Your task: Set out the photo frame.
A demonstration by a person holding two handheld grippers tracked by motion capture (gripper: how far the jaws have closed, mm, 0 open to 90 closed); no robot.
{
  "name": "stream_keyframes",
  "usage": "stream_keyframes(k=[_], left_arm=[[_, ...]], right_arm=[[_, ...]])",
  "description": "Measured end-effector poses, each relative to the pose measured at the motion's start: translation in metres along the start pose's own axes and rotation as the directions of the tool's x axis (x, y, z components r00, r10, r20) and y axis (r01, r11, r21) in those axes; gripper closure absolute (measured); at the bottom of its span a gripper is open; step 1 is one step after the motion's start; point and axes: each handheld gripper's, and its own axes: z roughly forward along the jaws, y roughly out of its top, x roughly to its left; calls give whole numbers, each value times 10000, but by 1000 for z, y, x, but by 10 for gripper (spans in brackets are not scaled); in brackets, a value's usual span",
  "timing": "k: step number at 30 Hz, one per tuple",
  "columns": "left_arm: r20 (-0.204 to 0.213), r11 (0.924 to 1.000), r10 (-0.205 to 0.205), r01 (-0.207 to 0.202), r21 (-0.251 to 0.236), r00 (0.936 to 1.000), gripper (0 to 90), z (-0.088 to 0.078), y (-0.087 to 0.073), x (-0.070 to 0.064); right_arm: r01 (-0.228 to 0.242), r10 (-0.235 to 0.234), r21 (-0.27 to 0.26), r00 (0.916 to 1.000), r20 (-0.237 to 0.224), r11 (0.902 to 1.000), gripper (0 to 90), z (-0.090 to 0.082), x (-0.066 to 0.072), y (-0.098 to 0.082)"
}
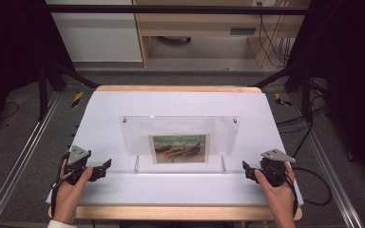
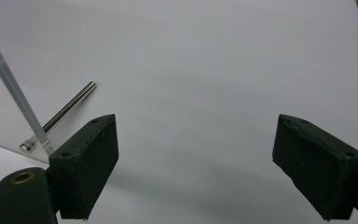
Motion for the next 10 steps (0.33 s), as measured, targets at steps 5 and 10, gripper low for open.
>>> stream_keyframes(k=[5,10], left_arm=[[216,9990,-409,405,186,9989,102,4,-1,4],[650,9968,-795,791,81,9947,85,6,1,6]], right_arm=[[-295,307,303,9987,-412,9991,147,14,0,6],[-520,542,472,9974,-466,9975,148,24,-4,7]])
